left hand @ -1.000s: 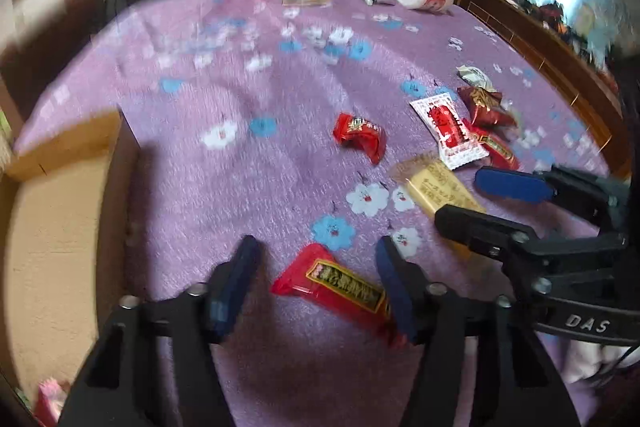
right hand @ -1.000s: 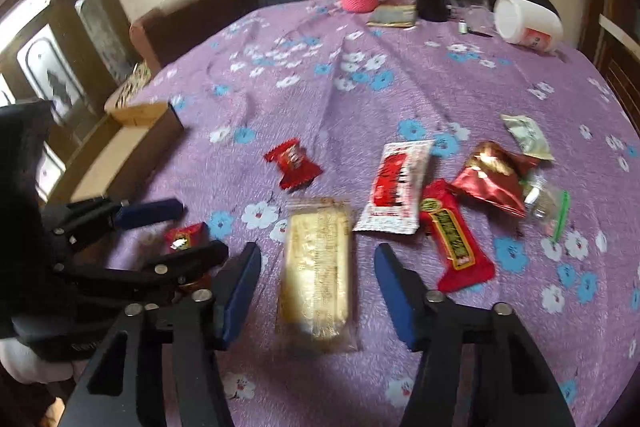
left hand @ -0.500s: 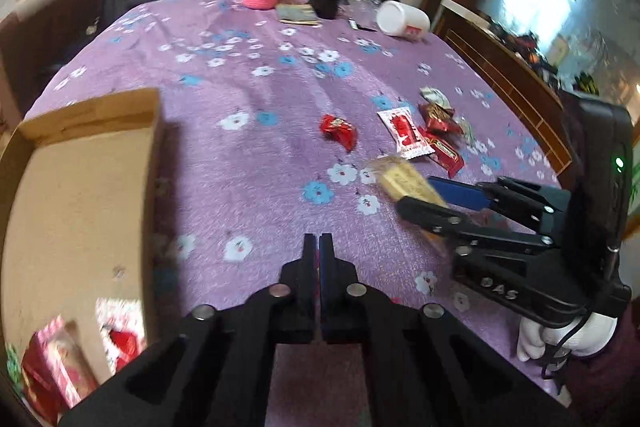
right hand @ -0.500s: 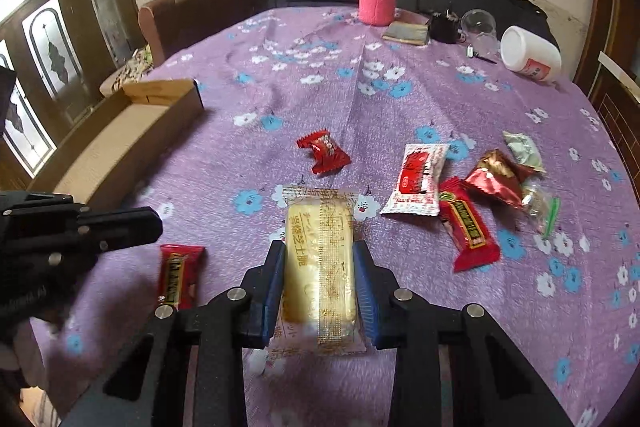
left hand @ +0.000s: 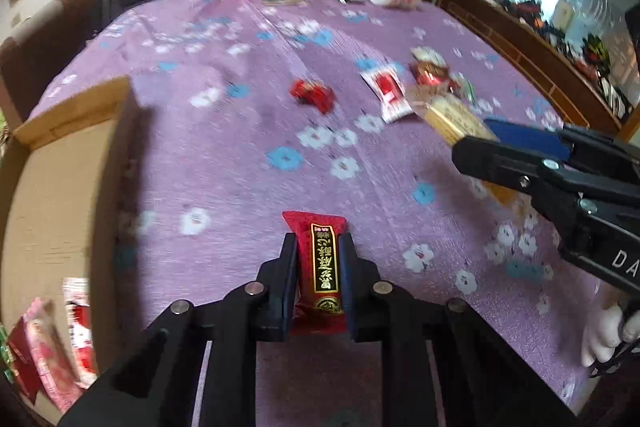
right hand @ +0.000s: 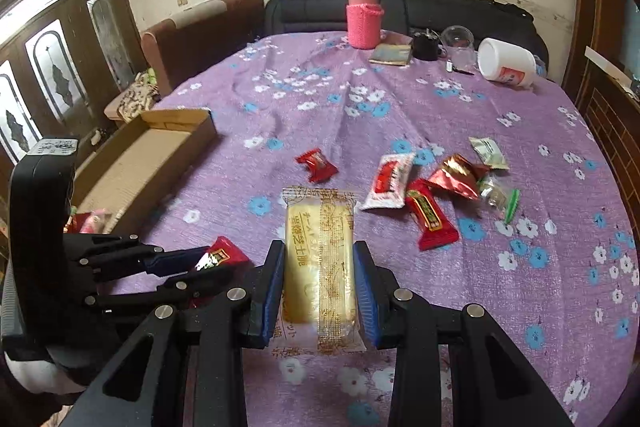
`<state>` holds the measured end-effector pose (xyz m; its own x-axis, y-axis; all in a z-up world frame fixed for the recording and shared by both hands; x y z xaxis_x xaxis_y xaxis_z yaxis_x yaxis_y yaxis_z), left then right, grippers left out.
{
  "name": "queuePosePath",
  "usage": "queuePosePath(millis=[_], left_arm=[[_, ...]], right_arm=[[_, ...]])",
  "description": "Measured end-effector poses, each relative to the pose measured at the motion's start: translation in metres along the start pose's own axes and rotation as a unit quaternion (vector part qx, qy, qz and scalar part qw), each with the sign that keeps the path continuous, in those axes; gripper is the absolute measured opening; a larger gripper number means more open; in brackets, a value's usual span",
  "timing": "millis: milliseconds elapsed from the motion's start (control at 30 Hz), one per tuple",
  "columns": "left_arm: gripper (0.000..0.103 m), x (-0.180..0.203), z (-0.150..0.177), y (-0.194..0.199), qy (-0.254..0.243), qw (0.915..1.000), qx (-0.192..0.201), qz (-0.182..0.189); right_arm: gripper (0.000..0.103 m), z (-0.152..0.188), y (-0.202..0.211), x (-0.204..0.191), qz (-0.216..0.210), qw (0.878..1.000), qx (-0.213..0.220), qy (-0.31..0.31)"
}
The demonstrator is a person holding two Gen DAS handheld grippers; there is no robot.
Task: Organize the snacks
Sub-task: 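Carry both snacks into the cardboard box and open both tools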
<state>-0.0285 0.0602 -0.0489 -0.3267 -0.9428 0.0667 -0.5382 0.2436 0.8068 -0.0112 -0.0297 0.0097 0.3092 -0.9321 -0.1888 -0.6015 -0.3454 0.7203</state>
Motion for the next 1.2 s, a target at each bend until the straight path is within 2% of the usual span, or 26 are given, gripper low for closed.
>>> queuePosePath(millis=[67,133,267,400,533,667,733,767,800,900,967,1000,1033,1100,1133,1200], left_arm=[[0.018,-0.011,-0.003,0.016,0.031,0.9991,0.012,0.025],[0.019,-0.032,-0.009,0.036,0.052,0.9978,0.031,0.027],[0.019,-0.092,-0.017,0.069,0.099,0.9932,0.060,-0.007],[0.019,-0.173,-0.009,0.079,0.162,0.9839,0.056,-0.051],[0.019,-0.222,0.008,0.071,0.195,0.9767,0.039,-0.081],[0.019,-0.246,0.022,0.068,0.219,0.9719,0.035,-0.080],[0.025,-0.253,0.027,0.070,0.229,0.9697,0.040,-0.073],[0.035,-0.254,0.029,0.072,0.236,0.9685,0.045,-0.064],[0.042,-0.254,0.030,0.076,0.242,0.9673,0.052,-0.054],[0.051,-0.251,0.029,0.089,0.247,0.9651,0.077,-0.041],[0.058,-0.242,0.021,0.099,0.242,0.9650,0.097,-0.029],[0.062,-0.236,0.017,0.104,0.235,0.9657,0.108,-0.025],[0.064,-0.227,0.012,0.111,0.223,0.9672,0.120,-0.023],[0.070,-0.206,-0.002,0.119,0.199,0.9704,0.136,-0.009],[0.070,-0.194,-0.008,0.120,0.190,0.9717,0.141,0.002],[0.070,-0.166,-0.023,0.117,0.170,0.9750,0.140,0.031]], right_arm=[[0.036,-0.006,0.000,-0.011,-0.013,1.000,0.002,0.003],[0.036,-0.014,-0.002,-0.026,-0.031,0.999,0.002,0.006],[0.036,-0.032,-0.012,-0.078,-0.095,0.995,-0.006,0.015],[0.037,-0.041,-0.035,-0.135,-0.143,0.989,-0.029,0.031],[0.037,-0.040,-0.068,-0.186,-0.159,0.984,-0.058,0.050],[0.037,-0.032,-0.102,-0.216,-0.153,0.982,-0.086,0.066],[0.038,-0.027,-0.114,-0.225,-0.149,0.981,-0.096,0.073],[0.038,-0.026,-0.118,-0.228,-0.149,0.981,-0.095,0.075],[0.039,-0.028,-0.120,-0.227,-0.149,0.982,-0.093,0.073],[0.039,-0.038,-0.109,-0.214,-0.167,0.982,-0.083,0.044],[0.041,-0.051,-0.092,-0.189,-0.151,0.987,-0.051,0.031],[0.050,-0.057,-0.083,-0.175,-0.135,0.990,-0.032,0.031],[0.064,-0.065,-0.073,-0.153,-0.107,0.994,-0.007,0.033],[0.079,-0.076,-0.054,-0.106,-0.049,0.997,0.044,0.032],[0.078,-0.079,-0.047,-0.079,-0.021,0.998,0.058,0.025],[0.078,-0.076,-0.043,-0.023,0.021,0.999,0.043,-0.015]])
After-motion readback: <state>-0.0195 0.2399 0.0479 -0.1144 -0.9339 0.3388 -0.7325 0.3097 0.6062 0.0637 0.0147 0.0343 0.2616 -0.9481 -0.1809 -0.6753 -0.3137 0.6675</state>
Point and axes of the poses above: each gripper's, at about its wrist camera, not at the fingertips, and y roughly against the way its jaws point, x to its right, z to its underside, the point moved 8 cm from there along -y, roughly the way its jaws point, and after that the axes turned 4 degrees about -y, right-handed, at the moved point
